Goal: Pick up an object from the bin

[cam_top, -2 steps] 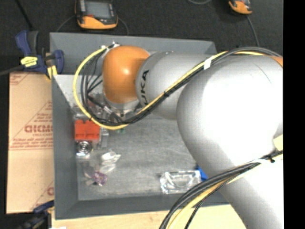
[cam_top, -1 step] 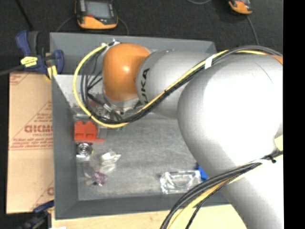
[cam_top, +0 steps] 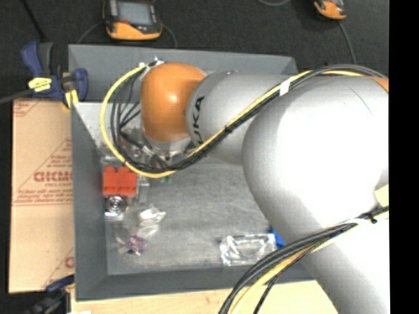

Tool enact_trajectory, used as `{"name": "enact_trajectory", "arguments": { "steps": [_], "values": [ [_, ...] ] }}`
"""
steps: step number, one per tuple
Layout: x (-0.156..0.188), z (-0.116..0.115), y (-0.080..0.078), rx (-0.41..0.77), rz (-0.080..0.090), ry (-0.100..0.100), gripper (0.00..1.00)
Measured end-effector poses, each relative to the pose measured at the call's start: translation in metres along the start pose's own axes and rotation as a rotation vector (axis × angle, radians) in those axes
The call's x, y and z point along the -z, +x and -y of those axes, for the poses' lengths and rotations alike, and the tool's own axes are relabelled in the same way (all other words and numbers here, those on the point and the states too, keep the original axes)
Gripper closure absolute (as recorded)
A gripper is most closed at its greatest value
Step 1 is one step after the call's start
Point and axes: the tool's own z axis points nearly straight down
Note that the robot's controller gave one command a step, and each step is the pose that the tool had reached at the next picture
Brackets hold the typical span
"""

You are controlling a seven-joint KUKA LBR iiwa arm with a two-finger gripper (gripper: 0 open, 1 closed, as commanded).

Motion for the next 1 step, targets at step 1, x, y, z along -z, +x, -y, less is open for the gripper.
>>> {"name": "enact_trajectory", "arguments": {
  "steps": [1],
  "values": [
    [0.0007, 0.0003, -0.0005, -0.001, 0.001, 0.000, 1.00]
  ]
}}
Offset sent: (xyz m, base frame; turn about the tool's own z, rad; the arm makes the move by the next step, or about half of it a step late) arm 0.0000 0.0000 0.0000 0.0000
